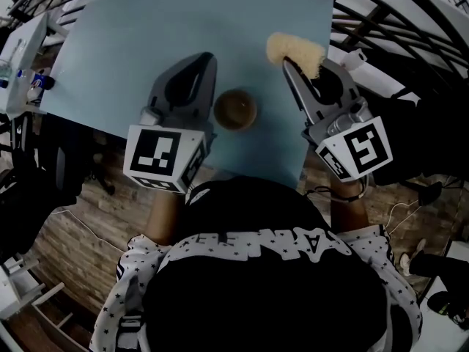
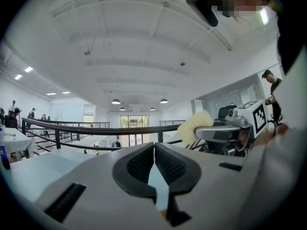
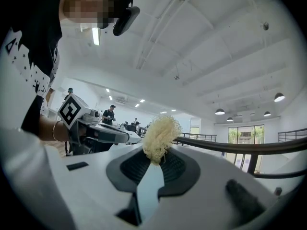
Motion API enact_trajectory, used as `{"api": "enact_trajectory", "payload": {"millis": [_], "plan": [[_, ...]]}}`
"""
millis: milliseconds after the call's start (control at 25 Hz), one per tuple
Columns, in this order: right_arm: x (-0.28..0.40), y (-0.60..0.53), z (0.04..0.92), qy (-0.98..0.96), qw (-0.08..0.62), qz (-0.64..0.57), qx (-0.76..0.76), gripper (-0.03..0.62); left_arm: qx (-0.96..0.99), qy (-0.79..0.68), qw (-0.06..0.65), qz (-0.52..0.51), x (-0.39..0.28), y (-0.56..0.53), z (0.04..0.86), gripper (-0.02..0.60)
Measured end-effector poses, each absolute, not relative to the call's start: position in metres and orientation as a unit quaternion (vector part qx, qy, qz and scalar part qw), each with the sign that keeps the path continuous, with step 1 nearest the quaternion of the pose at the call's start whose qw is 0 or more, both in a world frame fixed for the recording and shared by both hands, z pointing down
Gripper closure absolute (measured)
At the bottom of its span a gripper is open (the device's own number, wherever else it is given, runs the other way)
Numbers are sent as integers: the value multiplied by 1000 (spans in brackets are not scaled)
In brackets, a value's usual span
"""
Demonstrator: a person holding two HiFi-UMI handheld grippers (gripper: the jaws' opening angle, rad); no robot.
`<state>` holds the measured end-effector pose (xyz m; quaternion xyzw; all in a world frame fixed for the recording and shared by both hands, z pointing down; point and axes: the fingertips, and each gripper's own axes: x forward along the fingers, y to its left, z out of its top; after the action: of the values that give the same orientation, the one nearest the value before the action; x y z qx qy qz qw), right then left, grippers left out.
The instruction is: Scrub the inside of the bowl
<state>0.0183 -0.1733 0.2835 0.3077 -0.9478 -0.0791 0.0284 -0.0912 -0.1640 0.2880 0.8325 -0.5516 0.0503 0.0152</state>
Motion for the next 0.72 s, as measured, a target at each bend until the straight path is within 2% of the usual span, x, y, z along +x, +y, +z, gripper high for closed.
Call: {"api": "enact_trajectory", "payload": {"millis": [720], "plan": [[15,-172,283,-950,35,-82,300,534,831,-554,17,51,-94,-163,286,563]]}}
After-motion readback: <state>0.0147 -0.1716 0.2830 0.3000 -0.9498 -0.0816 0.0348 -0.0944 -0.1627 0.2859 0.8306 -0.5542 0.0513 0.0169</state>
